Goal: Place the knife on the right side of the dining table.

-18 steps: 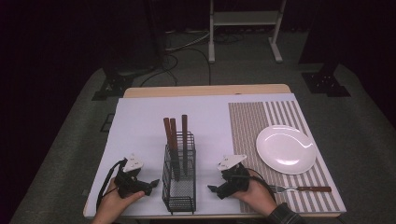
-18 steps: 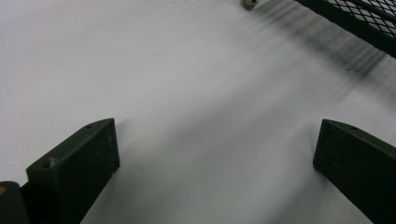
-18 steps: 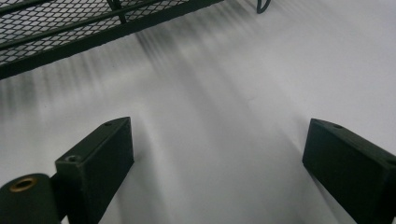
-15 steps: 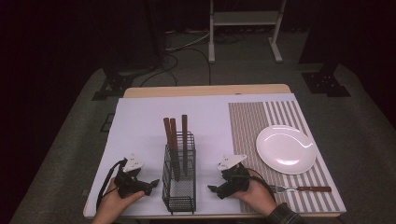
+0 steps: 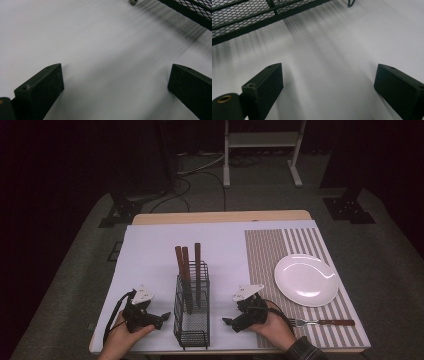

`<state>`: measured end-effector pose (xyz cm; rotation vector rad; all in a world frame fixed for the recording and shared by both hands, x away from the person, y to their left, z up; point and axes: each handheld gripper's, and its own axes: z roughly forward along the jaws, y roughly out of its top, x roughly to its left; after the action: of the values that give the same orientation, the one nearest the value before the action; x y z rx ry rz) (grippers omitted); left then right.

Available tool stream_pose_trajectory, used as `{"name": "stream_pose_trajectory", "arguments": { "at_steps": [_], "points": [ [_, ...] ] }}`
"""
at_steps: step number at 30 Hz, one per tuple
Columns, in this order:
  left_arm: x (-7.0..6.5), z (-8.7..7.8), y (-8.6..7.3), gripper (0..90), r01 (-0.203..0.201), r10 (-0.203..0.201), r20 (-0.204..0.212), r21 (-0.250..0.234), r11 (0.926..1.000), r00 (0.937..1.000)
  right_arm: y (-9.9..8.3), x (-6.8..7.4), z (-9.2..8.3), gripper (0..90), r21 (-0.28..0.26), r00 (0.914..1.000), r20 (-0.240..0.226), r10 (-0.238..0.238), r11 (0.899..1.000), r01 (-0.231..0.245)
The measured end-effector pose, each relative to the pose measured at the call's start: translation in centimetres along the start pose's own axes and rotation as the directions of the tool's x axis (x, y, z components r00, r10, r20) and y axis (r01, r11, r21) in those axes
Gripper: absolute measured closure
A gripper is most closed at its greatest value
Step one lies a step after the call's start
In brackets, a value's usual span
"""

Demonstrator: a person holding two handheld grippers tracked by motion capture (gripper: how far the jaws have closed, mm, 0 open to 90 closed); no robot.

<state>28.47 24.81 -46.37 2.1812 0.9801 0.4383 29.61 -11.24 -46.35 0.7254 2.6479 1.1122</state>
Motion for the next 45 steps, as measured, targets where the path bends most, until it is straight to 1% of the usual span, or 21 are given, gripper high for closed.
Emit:
{"name": "stream_pose_trajectory", "arguments": {
  "at_steps": [3, 6, 10, 15, 21, 22, 26, 30, 34, 35, 38, 45],
  "points": [
    [0.0, 0.0, 0.0, 0.0, 0.0, 0.0, -0.001, -0.002, 1.0, 1.0, 0.1, -0.1, -0.1, 7.2, 0.001, 1.0, -0.003, 0.003, 1.0, -0.003],
    [0.0, 0.0, 0.0, 0.0, 0.0, 0.0, -0.001, -0.001, 1.0, 1.0, 0.5, -0.3, -0.4, 7.2, -0.013, 0.9999, -0.007, 0.008, 1.0, -0.008],
    [0.0, 0.0, 0.0, 0.0, 0.003, -0.003, 0.0, -0.001, 1.0, 1.0, 0.7, -0.5, -0.6, 7.2, -0.016, 0.9998, -0.012, 0.016, 1.0, -0.016],
    [0.0, 0.0, 0.0, 0.0, 0.003, -0.003, 0.0, -0.002, 1.0, 1.0, 1.3, -0.8, -1.0, 7.2, -0.025, 0.9998, -0.012, 0.013, 1.0, -0.013],
    [0.0, 0.0, 0.0, 0.0, 0.003, -0.003, 0.0, -0.002, 1.0, 1.0, 2.0, -1.3, -1.6, 7.2, -0.052, 0.9999, -0.008, 0.015, 0.999, -0.015],
    [0.0, 0.0, 0.0, 0.0, 0.003, -0.003, 0.0, -0.003, 1.0, 1.0, 2.4, -1.4, -1.8, 7.2, -0.062, 0.9998, -0.008, 0.017, 0.998, -0.017],
    [0.0, 0.0, 0.0, 0.0, 0.003, -0.003, -0.001, -0.004, 1.0, 1.0, 2.9, -1.6, -2.0, 7.2, -0.069, 1.0, -0.004, 0.009, 0.998, -0.009],
    [0.0, 0.0, 0.0, 0.0, 0.003, -0.003, 0.0, -0.004, 1.0, 1.0, 3.6, -1.8, -2.4, 7.2, -0.083, 0.9998, -0.005, 0.02, 0.996, -0.021],
    [0.0, 0.0, 0.0, 0.0, 0.004, -0.004, -0.001, -0.005, 1.0, 1.0, 4.5, -2.1, -2.8, 7.2, -0.098, 0.9999, -0.003, 0.011, 0.995, -0.012],
    [0.0, 0.0, 0.0, 0.0, 0.004, -0.004, -0.001, -0.005, 1.0, 1.0, 4.5, -2.1, -2.8, 7.2, -0.098, 0.9999, -0.003, 0.011, 0.995, -0.012],
    [0.0, 0.0, 0.0, 0.0, 0.004, -0.004, -0.001, -0.005, 1.0, 1.0, 5.2, -2.3, -3.2, 7.2, -0.117, 0.9999, 0.004, 0.01, 0.993, -0.009],
    [0.0, 0.0, 0.0, 0.0, 0.005, -0.005, 0.0, -0.004, 1.0, 1.0, 6.2, -2.7, -3.9, 7.2, -0.141, 0.9998, 0.009, 0.016, 0.99, -0.014]
  ]
}}
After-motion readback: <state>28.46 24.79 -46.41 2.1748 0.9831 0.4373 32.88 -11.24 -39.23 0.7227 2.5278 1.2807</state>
